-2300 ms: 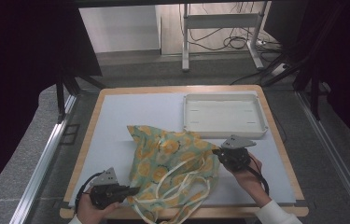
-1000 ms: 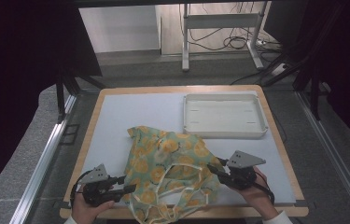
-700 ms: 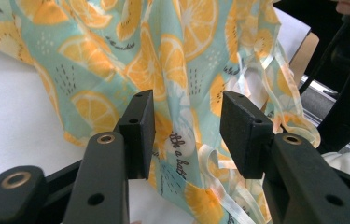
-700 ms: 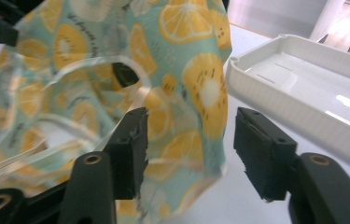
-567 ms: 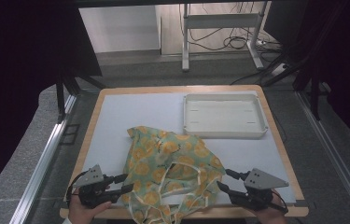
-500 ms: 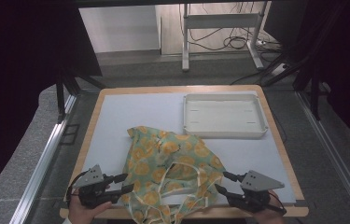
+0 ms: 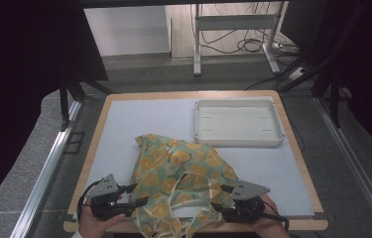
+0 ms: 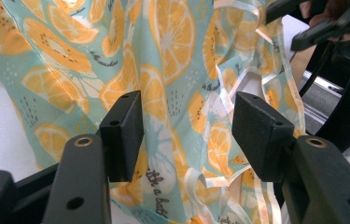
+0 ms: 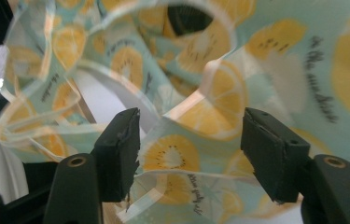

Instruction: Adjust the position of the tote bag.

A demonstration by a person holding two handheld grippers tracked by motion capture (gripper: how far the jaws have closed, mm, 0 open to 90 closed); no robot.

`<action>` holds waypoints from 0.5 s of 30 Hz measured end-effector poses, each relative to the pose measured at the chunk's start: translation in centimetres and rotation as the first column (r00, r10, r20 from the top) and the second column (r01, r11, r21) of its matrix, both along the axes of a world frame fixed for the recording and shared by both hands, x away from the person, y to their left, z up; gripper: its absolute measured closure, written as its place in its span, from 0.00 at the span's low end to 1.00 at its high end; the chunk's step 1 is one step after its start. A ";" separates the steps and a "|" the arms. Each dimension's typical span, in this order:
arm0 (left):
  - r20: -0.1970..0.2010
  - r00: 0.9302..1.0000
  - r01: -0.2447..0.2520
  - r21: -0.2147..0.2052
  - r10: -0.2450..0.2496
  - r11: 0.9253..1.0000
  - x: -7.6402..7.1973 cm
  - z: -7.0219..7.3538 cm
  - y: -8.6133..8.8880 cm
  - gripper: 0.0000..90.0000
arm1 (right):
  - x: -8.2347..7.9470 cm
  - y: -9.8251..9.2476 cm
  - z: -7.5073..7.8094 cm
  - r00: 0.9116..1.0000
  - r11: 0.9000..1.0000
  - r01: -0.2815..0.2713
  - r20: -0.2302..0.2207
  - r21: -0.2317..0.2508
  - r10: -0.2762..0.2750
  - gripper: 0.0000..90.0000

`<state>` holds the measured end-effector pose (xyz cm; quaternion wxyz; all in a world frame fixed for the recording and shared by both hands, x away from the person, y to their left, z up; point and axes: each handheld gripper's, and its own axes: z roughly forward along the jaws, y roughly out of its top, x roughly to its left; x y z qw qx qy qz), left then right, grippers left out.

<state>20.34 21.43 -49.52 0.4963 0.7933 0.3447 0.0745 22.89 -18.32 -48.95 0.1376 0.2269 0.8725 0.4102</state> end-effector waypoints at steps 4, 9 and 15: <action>-0.007 1.000 0.000 0.002 0.000 1.000 0.2 -0.2 0.0 0.49 | 0.9 0.7 -1.0 0.999 0.999 0.012 -0.033 -0.033 -0.013 0.39; -0.014 1.000 -0.002 0.007 0.002 1.000 0.4 -0.4 0.1 0.49 | 1.5 2.1 -1.9 0.999 0.995 0.003 -0.053 -0.098 -0.008 0.36; -0.017 1.000 -0.010 0.005 0.010 1.000 0.4 -0.5 0.4 0.49 | 2.0 2.7 -3.0 0.997 0.989 0.006 -0.073 -0.151 -0.017 0.44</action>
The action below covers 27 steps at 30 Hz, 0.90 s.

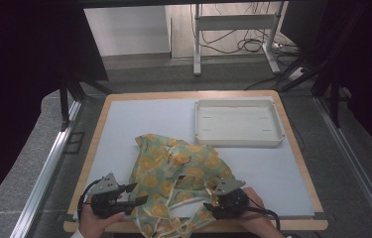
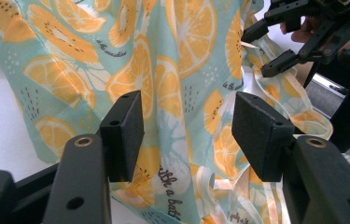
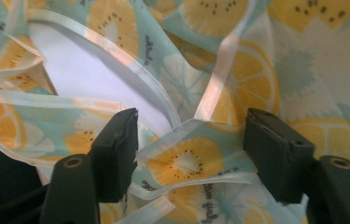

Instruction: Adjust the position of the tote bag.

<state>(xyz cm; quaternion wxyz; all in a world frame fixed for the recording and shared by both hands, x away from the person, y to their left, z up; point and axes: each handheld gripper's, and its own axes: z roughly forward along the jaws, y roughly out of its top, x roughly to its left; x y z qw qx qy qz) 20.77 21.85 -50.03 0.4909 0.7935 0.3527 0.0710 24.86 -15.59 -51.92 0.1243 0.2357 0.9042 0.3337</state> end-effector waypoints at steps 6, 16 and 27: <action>-0.002 1.000 -0.003 0.000 0.003 1.000 0.0 0.0 0.2 0.49 | 0.2 -0.3 -0.2 0.999 0.999 0.039 0.002 -0.010 -0.039 0.69; 0.005 1.000 -0.004 -0.002 0.004 1.000 -0.1 0.1 0.4 0.49 | 0.2 -1.8 1.3 0.997 0.994 0.082 0.002 0.072 -0.082 0.93; 0.006 1.000 0.000 0.008 0.000 1.000 -0.2 0.1 0.0 0.49 | -0.6 -2.1 3.6 0.997 0.981 0.037 0.062 0.191 -0.050 0.95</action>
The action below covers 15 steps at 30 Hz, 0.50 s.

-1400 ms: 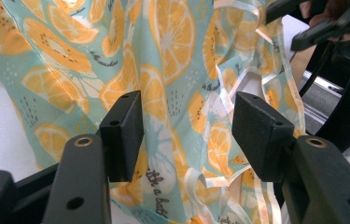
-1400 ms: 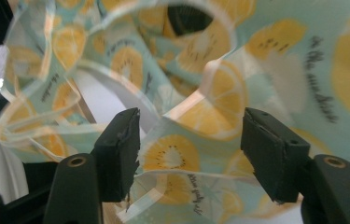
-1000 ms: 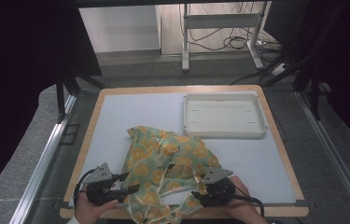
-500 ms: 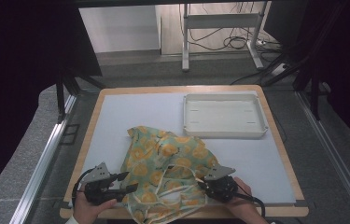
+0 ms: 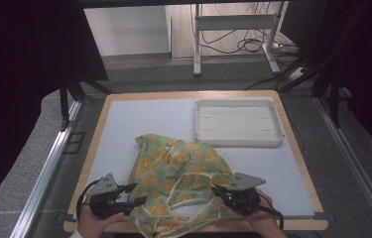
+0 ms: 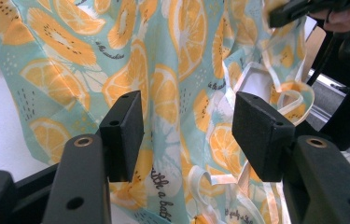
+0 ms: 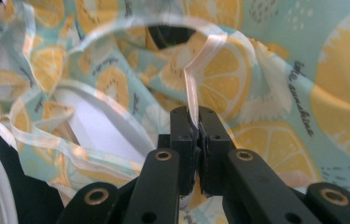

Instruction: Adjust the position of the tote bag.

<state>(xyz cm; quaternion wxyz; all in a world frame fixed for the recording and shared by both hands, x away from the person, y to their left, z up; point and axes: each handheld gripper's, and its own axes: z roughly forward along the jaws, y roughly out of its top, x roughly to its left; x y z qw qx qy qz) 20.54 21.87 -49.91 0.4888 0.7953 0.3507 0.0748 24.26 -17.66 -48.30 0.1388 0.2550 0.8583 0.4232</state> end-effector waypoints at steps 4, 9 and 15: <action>0.007 1.000 -0.009 0.000 0.009 1.000 0.0 0.2 0.1 0.49 | 0.0 -0.2 0.7 1.000 0.999 0.001 0.013 0.046 -0.002 0.96; 0.037 0.999 -0.024 -0.001 0.024 1.000 -1.0 1.1 0.5 0.48 | 0.1 -0.2 1.3 1.000 0.997 0.005 0.026 0.079 -0.007 0.96; 0.064 0.998 -0.003 0.022 0.001 1.000 -2.6 2.1 -0.1 0.48 | 0.4 0.2 1.3 1.000 0.998 0.004 0.022 0.068 -0.006 0.96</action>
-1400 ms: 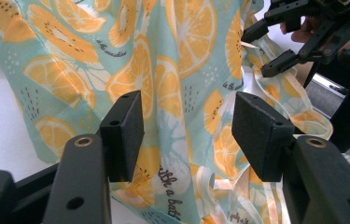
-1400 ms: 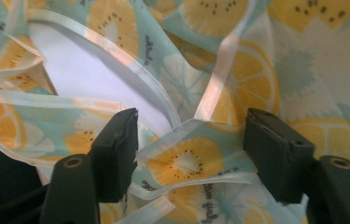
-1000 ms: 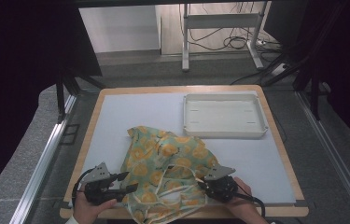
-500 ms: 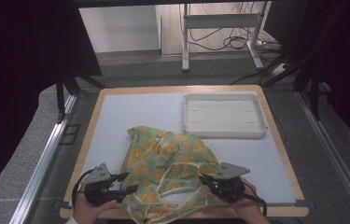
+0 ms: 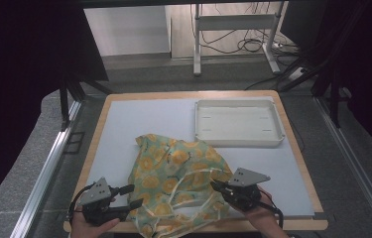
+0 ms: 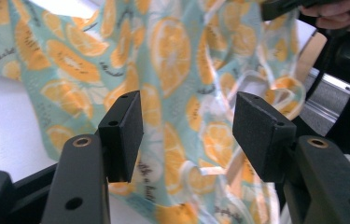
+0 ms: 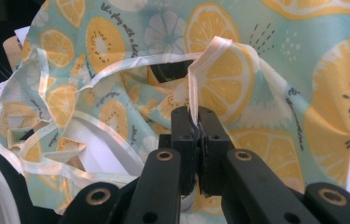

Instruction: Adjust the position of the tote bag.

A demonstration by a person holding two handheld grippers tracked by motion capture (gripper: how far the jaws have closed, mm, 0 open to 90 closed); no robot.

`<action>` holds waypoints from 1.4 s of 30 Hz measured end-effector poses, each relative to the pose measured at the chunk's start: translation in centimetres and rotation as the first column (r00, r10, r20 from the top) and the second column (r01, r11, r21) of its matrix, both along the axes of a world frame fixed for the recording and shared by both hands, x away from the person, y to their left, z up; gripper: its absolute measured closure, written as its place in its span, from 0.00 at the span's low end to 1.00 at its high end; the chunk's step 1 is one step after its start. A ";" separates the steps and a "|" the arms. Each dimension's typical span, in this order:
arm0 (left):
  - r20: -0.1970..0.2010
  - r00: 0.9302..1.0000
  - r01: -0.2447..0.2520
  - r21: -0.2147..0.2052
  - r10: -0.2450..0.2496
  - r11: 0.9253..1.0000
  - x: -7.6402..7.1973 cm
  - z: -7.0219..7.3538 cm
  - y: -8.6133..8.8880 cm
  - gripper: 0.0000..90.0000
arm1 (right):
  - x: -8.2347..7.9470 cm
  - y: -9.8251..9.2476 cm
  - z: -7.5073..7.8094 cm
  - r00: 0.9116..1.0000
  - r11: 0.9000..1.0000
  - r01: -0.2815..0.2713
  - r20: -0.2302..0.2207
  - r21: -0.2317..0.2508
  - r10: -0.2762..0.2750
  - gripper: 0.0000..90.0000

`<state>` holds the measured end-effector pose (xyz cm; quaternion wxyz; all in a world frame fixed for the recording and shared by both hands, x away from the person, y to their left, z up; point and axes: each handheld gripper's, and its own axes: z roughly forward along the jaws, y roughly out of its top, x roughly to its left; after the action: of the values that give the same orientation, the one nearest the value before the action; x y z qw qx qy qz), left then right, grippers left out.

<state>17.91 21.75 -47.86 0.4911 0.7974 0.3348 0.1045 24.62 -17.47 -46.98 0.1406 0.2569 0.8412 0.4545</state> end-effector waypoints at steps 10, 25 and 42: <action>-0.067 0.987 0.153 0.065 -0.148 0.986 0.0 -1.4 -4.0 0.48 | 0.3 0.0 -0.3 1.000 1.000 0.002 -0.025 -0.001 -0.002 0.96; -0.151 0.958 0.268 0.188 -0.242 0.945 2.0 -4.5 -8.1 0.48 | 0.6 -0.1 -0.6 0.999 1.000 0.009 -0.054 0.012 -0.009 0.96; -0.147 0.949 0.306 0.245 -0.277 0.920 2.1 -5.7 -9.2 0.99 | 0.9 -0.6 -0.5 0.998 0.999 0.028 -0.054 0.026 -0.026 0.96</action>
<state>20.04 12.55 -53.51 0.3711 0.9012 0.2217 0.0298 25.47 -18.03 -47.44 0.1208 0.2822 0.8349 0.4569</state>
